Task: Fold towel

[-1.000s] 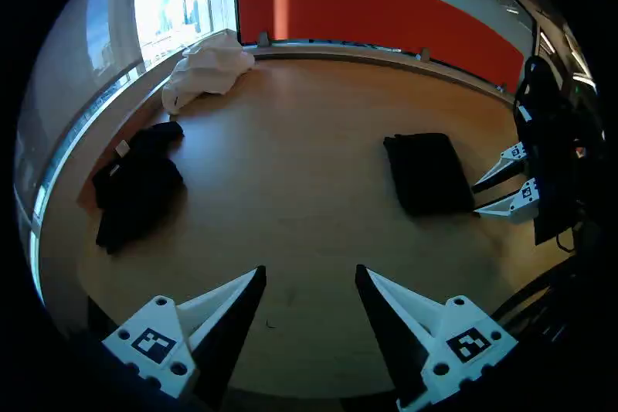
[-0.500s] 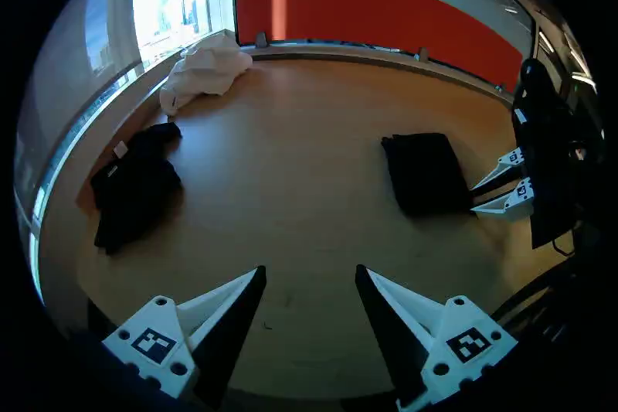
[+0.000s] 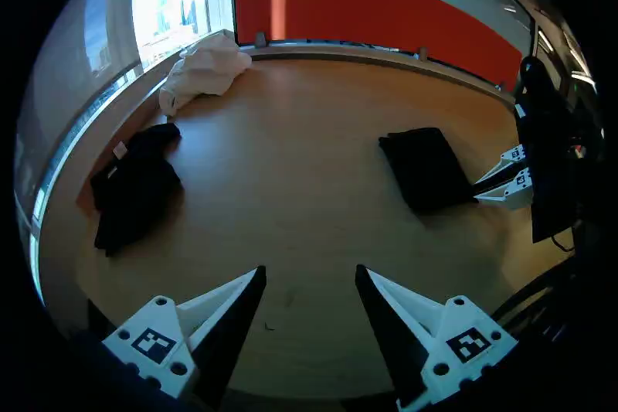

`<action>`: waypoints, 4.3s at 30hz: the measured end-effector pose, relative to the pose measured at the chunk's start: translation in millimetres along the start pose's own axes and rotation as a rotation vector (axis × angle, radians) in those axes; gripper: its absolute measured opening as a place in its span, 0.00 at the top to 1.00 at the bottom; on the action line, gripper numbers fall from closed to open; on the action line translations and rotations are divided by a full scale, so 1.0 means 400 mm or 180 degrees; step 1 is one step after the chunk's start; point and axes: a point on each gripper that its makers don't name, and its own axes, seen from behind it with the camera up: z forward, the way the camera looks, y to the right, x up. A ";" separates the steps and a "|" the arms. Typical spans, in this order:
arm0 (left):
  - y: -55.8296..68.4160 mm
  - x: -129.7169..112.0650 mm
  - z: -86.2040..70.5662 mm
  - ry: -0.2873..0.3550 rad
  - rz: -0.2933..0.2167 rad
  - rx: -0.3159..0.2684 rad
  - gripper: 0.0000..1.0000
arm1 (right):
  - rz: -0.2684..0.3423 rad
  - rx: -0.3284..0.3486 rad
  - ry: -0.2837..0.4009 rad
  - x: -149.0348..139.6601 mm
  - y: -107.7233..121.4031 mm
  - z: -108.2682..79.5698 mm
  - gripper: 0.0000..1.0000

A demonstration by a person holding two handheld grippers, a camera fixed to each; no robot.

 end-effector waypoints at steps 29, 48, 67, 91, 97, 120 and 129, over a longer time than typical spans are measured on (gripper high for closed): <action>0.006 0.027 0.000 0.0048 0.0005 -0.0031 0.15 | -0.0056 -0.0055 0.0385 0.116 0.009 -0.071 0.96; 0.037 0.092 0.002 0.0201 0.0146 -0.0115 0.15 | -0.0140 -0.0246 0.1127 0.331 0.052 -0.241 0.97; 0.077 0.144 0.011 0.0277 0.0338 -0.0224 0.15 | -0.0026 -0.0454 0.1498 0.382 0.099 -0.371 0.98; 0.181 0.224 0.045 0.0312 0.0547 -0.0435 0.15 | 0.0477 -0.1147 0.1637 0.235 0.428 -0.686 0.98; 0.195 0.230 0.051 0.0296 0.0561 -0.0430 0.15 | 0.0610 -0.1317 0.1560 0.146 0.523 -0.743 0.98; 0.235 0.237 0.055 0.0245 0.0594 -0.0387 0.15 | 0.0938 -0.1638 0.1204 -0.133 0.742 -0.804 0.98; 0.241 0.240 0.051 0.0253 0.0621 -0.0383 0.15 | 0.0969 -0.1655 0.1156 -0.157 0.754 -0.800 0.98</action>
